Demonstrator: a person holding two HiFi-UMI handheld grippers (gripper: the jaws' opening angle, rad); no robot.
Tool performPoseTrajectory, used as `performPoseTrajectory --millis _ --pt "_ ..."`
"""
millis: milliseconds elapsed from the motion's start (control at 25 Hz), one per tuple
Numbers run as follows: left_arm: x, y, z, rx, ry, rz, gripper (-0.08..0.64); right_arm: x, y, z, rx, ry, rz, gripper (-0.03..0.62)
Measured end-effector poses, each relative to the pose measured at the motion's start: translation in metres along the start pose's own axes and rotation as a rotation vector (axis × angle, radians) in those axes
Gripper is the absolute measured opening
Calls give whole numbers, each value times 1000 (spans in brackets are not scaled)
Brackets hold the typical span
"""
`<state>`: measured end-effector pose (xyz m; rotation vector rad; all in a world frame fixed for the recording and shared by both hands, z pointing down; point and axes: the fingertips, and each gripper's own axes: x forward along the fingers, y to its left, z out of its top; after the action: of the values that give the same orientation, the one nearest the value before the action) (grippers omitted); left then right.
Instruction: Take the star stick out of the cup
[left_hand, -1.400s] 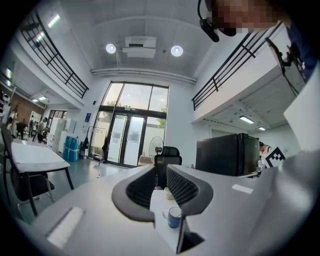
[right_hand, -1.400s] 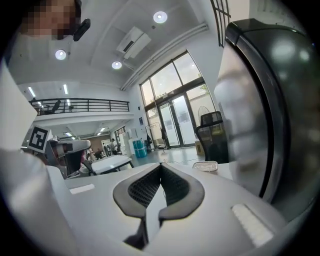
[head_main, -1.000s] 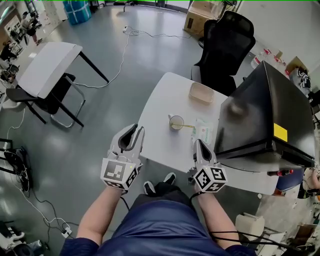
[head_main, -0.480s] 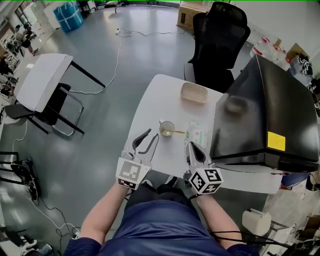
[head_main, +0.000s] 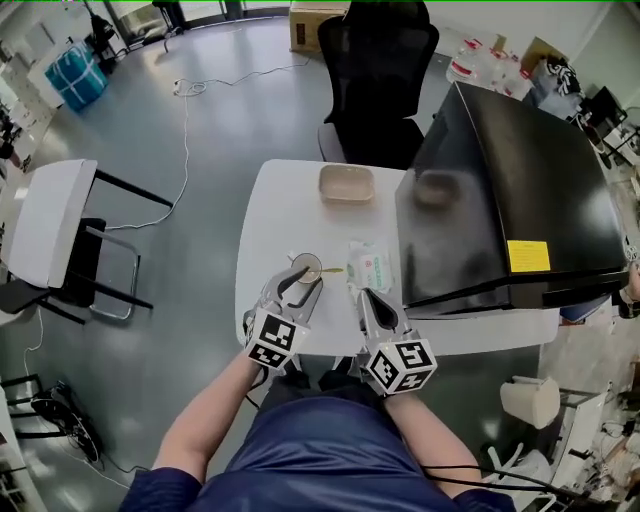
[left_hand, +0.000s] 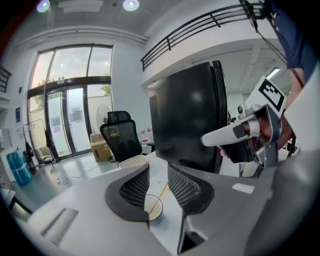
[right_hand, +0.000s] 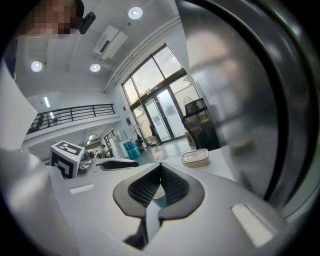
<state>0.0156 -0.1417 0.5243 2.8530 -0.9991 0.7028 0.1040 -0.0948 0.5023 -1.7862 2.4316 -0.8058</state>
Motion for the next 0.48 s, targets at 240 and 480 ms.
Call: performPoseTrajectory --millis 240,480 --pt "42 -18 -28 110 109 -110 87 -18 -14 -3 2 -22 -93 8" --pt "72 -24 -52 188 206 -150 87 -31 -26 -8 27 -41 -171 8"
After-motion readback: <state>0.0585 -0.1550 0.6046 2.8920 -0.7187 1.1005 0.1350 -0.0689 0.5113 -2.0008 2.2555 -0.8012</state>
